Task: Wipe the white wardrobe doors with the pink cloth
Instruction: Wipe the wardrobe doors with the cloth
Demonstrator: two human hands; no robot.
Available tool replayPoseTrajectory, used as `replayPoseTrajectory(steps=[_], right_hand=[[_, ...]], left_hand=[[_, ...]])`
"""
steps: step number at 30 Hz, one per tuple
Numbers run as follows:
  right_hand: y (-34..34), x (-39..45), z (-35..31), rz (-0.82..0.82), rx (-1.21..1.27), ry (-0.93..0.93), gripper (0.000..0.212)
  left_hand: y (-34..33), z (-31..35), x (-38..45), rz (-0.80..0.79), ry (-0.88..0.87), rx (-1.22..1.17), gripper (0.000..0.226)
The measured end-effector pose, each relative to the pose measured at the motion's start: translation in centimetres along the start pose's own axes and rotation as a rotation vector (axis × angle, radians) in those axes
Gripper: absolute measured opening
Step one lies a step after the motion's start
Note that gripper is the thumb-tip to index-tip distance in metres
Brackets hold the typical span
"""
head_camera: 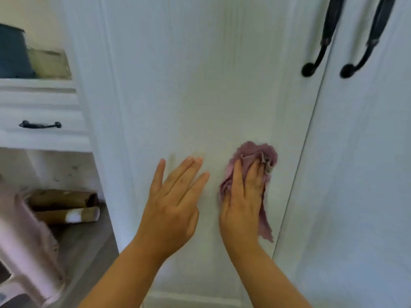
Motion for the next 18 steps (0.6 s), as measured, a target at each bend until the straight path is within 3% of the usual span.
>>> replayPoseTrajectory(steps=[7, 11, 18], right_hand=[[5.3, 15.2, -6.5, 0.170, -0.191, 0.130, 0.066], [7.8, 23.8, -11.1, 0.199, -0.139, 0.073, 0.067], [13.0, 38.3, -17.7, 0.221, -0.104, 0.163, 0.063]], left_hand=[[13.5, -10.0, 17.1, 0.354, -0.040, 0.021, 0.052], [18.9, -14.6, 26.2, 0.396, 0.059, 0.034, 0.053], [24.5, -21.3, 36.1, 0.367, 0.128, 0.057, 0.059]])
Point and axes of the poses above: each hand's wrist, its own x-axis towards the middle knuckle, its own y-axis out of the back of the hand, z = x × y, the point moved 9 cm from there along x, towards the middle knuckle, and after that the axes turned 1 degree about -x, right-handed, at the moved point
